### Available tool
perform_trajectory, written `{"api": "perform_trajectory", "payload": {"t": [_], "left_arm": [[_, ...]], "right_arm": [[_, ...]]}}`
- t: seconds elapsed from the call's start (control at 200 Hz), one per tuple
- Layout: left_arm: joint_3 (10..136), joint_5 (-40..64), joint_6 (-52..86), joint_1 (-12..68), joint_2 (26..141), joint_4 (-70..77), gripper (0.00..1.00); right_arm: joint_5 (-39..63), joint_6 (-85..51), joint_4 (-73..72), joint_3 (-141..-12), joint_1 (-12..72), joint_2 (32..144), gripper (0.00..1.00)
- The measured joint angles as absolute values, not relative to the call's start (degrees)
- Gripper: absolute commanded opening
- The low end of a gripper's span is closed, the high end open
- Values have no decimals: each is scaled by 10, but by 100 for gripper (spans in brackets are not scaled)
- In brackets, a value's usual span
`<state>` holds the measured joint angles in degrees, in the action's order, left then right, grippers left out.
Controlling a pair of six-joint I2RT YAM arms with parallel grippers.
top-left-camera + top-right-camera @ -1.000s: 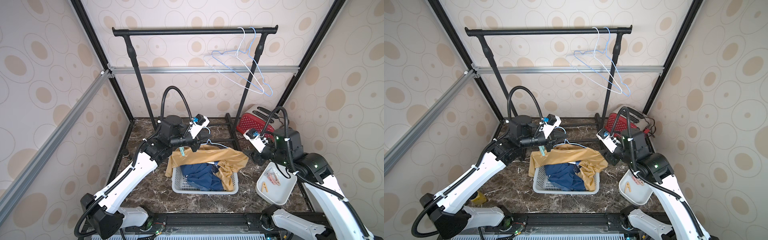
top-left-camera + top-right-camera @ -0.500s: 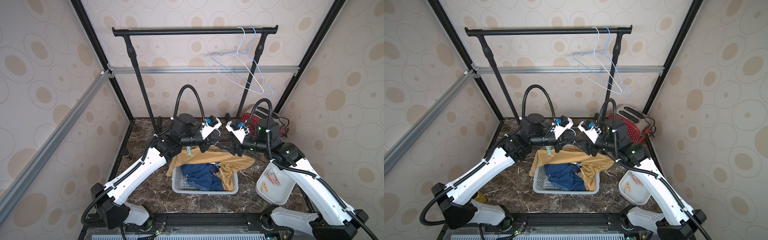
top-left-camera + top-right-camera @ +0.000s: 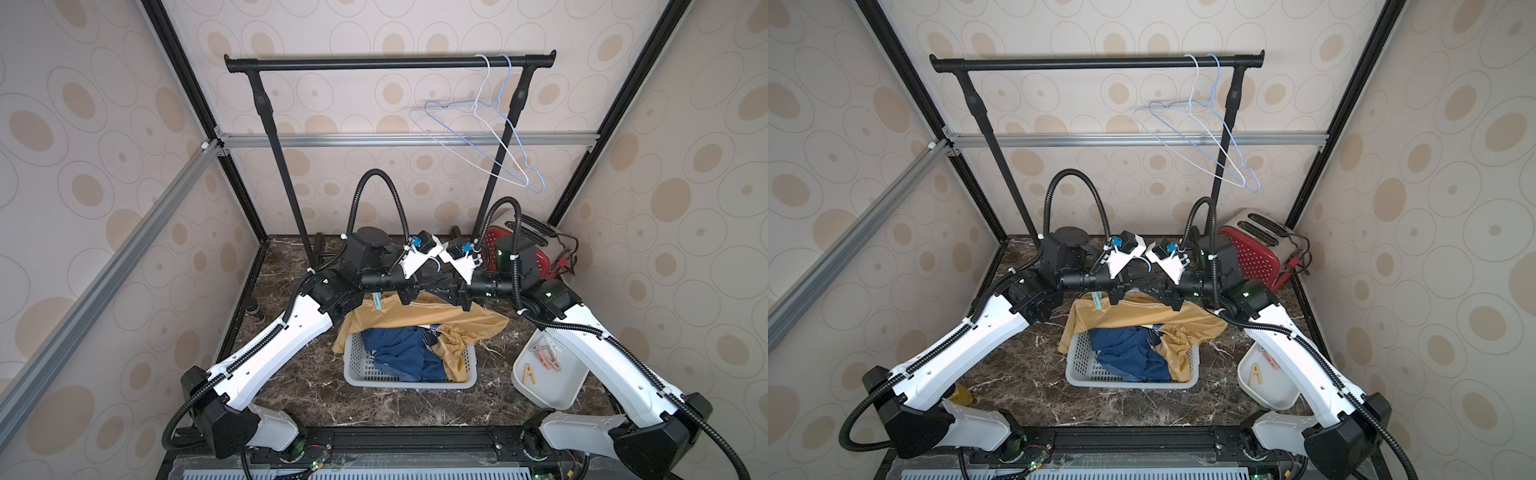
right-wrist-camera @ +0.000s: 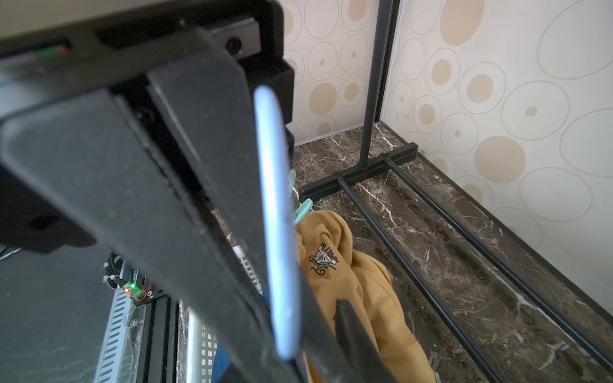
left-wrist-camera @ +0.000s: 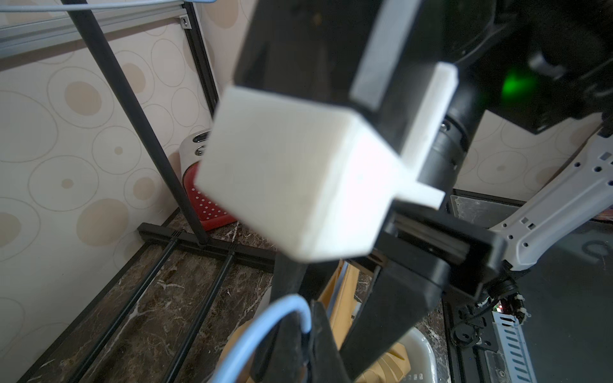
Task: Remove the clothespins securing t-shirts to the hanger
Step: Adjust the hanger, then remove the clothespin from the hanger.
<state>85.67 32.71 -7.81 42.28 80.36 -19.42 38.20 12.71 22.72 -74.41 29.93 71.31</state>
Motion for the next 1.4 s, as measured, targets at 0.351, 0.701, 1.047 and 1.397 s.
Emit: {"api": "perform_trajectory", "payload": {"t": [0.351, 0.701, 1.047, 1.397], "left_arm": [[856, 317, -83, 423, 799, -198, 13], [856, 290, -103, 425, 767, -222, 56], [873, 278, -192, 362, 658, -397, 84], [887, 255, -329, 350, 652, -549, 96]], "right_arm": [[392, 148, 243, -752, 299, 722, 5], [387, 177, 284, -787, 299, 734, 0], [383, 367, 430, -904, 300, 753, 0], [256, 602, 528, -901, 383, 731, 0]]}}
